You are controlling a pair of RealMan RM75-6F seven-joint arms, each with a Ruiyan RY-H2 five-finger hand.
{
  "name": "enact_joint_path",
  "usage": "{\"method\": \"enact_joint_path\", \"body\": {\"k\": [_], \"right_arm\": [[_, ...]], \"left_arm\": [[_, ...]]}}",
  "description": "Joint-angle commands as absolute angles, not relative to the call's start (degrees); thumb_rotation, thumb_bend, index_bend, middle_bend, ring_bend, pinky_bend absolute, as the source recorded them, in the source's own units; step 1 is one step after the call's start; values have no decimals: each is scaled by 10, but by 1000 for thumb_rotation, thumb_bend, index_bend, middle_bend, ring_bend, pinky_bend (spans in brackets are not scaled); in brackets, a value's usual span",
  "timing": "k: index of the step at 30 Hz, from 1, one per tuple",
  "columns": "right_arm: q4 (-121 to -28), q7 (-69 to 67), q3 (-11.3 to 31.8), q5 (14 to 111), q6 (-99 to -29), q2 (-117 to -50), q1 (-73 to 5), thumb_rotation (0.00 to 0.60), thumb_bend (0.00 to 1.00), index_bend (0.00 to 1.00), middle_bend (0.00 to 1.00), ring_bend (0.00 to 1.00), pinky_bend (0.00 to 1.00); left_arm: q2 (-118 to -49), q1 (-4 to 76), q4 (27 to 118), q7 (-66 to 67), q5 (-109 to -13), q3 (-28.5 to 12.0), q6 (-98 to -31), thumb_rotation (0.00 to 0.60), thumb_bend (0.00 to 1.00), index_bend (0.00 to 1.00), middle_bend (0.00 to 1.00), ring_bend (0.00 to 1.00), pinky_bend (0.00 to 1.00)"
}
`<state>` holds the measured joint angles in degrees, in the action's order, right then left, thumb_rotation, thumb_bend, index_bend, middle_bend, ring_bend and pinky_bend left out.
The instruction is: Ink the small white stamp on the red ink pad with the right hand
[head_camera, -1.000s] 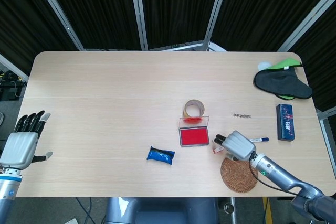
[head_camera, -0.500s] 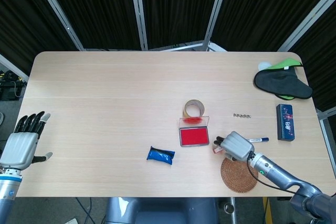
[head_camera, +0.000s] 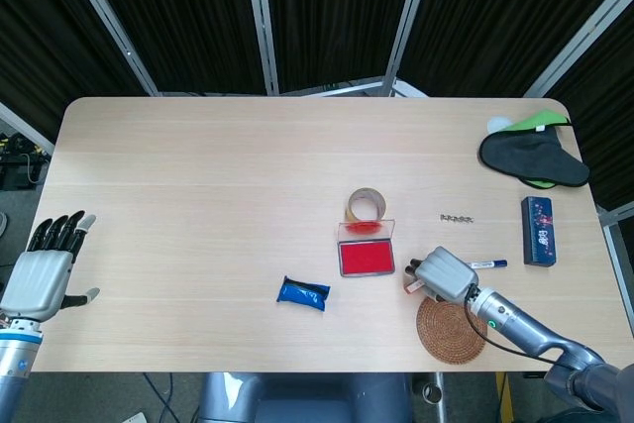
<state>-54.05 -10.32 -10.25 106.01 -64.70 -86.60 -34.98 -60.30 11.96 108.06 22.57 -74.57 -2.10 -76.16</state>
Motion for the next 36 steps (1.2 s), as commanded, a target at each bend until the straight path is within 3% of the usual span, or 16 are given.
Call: {"method": "enact_joint_path", "body": {"k": [1,15,26,36], "right_arm": [[-540,-108,-103,1057,-648,-867,-349,600,370,502,513,795,990],[-621,-127,-61,1005,-654,-827,-358,600,499,552,547,795,990],[-744,48,27,871,-569,-824,-378,600,566,576,563,795,991],[-799,214,51,793,-538,-857,-390,600,599,594,576,795,990]], "left_arm": [[-603,120,1081,227,-746,-20,-762,600,4,0,0,0,0],[-605,122,1081,229,-744,-20,-760,600,2,0,0,0,0],[-604,124,1081,227,-742,-18,-755,600,3,0,0,0,0],[-597,125,1078,213,-739,-18,-749,600,3,0,0,0,0]]}}
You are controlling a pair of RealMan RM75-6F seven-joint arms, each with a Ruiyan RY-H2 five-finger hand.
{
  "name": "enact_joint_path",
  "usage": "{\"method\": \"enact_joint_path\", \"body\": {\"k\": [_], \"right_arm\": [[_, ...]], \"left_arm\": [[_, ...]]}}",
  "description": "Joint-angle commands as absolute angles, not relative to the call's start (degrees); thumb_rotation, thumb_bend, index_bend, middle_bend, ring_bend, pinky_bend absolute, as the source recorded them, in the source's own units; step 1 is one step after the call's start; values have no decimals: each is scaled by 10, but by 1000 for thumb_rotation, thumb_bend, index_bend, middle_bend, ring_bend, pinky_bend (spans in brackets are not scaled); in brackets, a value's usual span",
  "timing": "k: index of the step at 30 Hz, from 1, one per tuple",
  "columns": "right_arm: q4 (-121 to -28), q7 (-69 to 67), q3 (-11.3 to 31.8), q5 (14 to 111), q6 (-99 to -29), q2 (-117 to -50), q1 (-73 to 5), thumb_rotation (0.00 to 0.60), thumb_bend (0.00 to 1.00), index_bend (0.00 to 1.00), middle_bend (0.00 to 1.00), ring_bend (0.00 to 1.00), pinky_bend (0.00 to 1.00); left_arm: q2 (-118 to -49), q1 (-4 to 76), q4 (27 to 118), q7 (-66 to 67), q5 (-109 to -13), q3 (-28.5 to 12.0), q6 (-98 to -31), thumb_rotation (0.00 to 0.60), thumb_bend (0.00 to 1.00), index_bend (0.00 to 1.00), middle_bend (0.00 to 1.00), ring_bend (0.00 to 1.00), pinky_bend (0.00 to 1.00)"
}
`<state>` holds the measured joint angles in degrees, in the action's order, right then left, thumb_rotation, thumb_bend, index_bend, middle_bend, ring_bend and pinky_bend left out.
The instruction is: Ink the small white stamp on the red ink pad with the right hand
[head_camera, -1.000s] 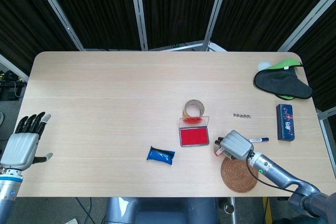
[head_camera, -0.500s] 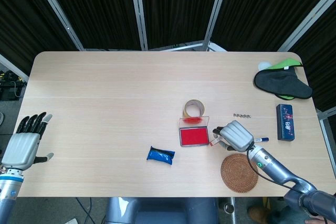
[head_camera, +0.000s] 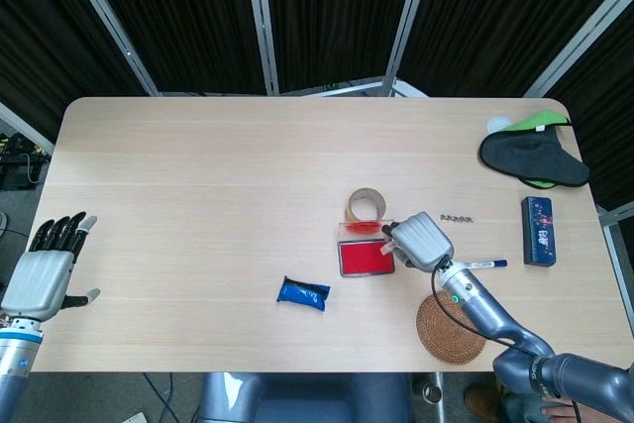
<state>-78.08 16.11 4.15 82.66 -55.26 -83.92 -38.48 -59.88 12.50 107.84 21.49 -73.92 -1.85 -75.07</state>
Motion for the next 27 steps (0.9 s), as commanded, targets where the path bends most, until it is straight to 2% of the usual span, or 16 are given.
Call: {"method": "enact_joint_path", "body": {"k": [1,11,16,27], "right_arm": [[-801,228,51,785,-536,-862,-390,600,600,597,578,795,991],[-803,322,58,709,-520,-905,-398,600,605,607,585,795,991],[-801,340,54,699,-522,-909,-398,600,635,619,599,795,991],[-779,334,43,701,-526,-925,-397,600,636,623,600,795,991]], "left_arm": [[-597,125,1078,212,-739,-18,-749,600,3,0,0,0,0],[-593,128,1078,207,-734,-18,-743,600,3,0,0,0,0],[-592,128,1078,206,-732,-18,-741,600,3,0,0,0,0],[-593,130,1079,210,-731,-17,-740,600,5,0,0,0,0]]}}
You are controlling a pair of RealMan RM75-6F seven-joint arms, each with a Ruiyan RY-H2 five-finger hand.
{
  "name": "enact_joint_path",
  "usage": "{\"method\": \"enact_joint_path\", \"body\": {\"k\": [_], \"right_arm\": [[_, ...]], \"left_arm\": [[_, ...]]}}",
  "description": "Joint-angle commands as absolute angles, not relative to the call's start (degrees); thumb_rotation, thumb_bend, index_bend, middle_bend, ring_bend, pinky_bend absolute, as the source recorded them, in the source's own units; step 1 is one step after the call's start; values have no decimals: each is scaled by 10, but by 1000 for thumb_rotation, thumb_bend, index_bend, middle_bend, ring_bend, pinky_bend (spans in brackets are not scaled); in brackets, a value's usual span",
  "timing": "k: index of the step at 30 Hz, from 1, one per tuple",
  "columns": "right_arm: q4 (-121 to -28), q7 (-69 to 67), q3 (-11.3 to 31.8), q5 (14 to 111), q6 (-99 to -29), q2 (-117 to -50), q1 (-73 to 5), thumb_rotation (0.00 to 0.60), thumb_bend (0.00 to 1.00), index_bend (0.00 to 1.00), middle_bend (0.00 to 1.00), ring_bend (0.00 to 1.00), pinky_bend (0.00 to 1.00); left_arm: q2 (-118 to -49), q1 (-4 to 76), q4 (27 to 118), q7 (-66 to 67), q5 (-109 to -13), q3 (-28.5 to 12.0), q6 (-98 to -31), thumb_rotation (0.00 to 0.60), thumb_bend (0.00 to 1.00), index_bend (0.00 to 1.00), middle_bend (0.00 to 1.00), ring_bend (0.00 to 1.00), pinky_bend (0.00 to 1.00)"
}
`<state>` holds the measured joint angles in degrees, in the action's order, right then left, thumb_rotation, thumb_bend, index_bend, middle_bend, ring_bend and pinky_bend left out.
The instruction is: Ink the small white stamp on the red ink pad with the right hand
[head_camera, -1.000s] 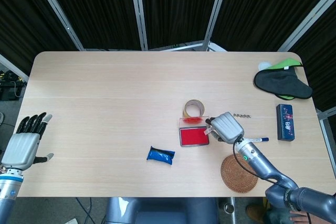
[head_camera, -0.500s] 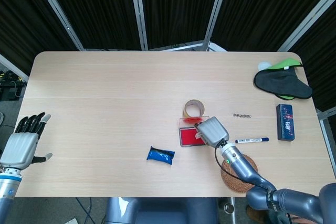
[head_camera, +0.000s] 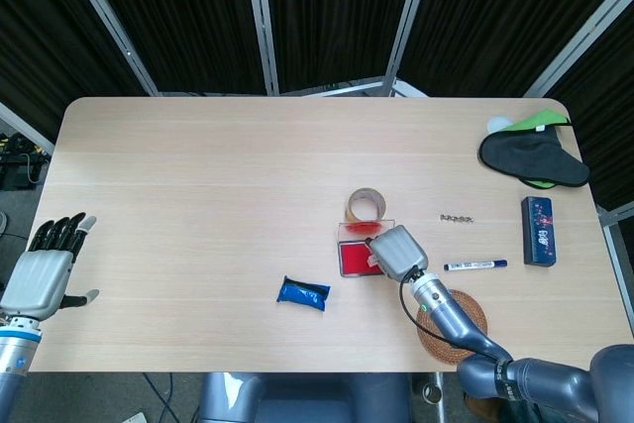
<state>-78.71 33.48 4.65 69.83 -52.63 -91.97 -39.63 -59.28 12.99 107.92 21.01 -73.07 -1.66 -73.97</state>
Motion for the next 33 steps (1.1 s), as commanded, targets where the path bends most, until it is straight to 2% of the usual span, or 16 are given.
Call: {"method": "enact_joint_path", "body": {"k": [1,21,33], "right_arm": [[-775,333,42,702,-526,-927,-397,600,636,623,600,795,991],[-762,303,35,717,-538,-934,-388,600,637,632,608,795,990],[-836,236,58,737,-576,-826,-370,600,637,635,610,795,991]], "left_arm": [[-593,130,1079,210,-731,-16,-740,600,5,0,0,0,0],[-590,130,1082,207,-732,-15,-741,600,3,0,0,0,0],[-587,129,1082,203,-732,-14,-741,600,2,0,0,0,0]]}}
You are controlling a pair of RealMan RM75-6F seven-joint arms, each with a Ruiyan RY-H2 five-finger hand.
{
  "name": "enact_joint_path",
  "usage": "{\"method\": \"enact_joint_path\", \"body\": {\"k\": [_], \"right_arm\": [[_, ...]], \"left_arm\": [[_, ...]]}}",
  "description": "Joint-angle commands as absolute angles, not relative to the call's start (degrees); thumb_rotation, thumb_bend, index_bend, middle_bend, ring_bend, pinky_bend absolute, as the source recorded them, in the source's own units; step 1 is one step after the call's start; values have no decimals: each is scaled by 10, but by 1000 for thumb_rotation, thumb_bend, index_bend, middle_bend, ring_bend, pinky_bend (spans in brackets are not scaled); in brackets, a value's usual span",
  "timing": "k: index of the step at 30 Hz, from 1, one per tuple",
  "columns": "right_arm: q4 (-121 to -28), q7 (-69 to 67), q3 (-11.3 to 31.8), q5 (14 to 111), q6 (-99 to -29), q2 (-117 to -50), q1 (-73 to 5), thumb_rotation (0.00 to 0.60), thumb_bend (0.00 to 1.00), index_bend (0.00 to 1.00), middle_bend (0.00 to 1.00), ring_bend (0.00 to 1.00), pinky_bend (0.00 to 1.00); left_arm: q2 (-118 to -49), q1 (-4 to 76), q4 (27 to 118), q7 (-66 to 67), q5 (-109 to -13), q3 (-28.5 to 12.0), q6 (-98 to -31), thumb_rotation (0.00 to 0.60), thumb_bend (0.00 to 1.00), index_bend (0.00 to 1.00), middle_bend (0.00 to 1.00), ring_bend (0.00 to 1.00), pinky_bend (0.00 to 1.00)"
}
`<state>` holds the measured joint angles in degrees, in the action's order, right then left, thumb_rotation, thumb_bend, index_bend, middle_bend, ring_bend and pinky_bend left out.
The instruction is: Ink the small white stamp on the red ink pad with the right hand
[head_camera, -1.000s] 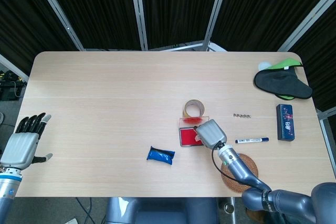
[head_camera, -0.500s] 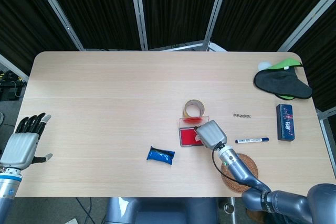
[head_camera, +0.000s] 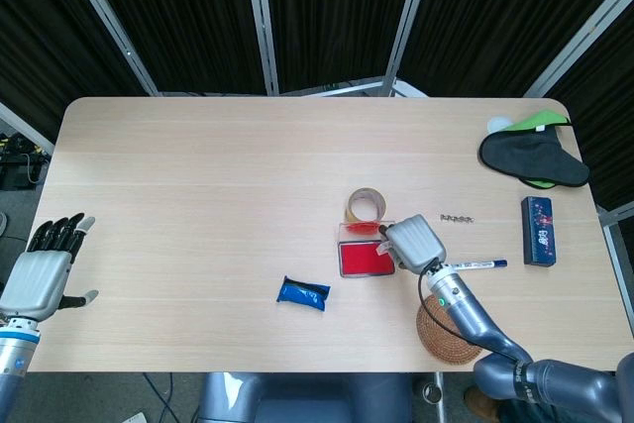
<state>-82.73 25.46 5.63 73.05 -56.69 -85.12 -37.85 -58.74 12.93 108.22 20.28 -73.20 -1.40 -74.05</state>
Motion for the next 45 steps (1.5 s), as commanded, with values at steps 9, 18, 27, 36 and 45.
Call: {"method": "enact_joint_path", "body": {"k": [9,18,27,36,45], "right_arm": [[-746,160,34,756,-571,-817,-346,600,637,638,614,795,991],[-649,71,12,795,-567,-860,-333,600,636,636,614,795,991],[-619,54,7,802,-566,-885,-326,600,636,627,614,795,990],[-611,36,7,810,-562,-888,-323,600,470,543,553,794,991],[-611,27,6,818,-562,-883,-321,600,378,494,481,795,990]], "left_arm": [[-590,130,1089,214,-732,-12,-740,600,3,0,0,0,0],[-593,133,1092,224,-725,-11,-736,600,4,0,0,0,0],[-590,132,1091,219,-724,-11,-736,600,3,0,0,0,0],[-587,133,1090,215,-724,-10,-735,600,3,0,0,0,0],[-589,133,1091,218,-725,-10,-735,600,2,0,0,0,0]]}}
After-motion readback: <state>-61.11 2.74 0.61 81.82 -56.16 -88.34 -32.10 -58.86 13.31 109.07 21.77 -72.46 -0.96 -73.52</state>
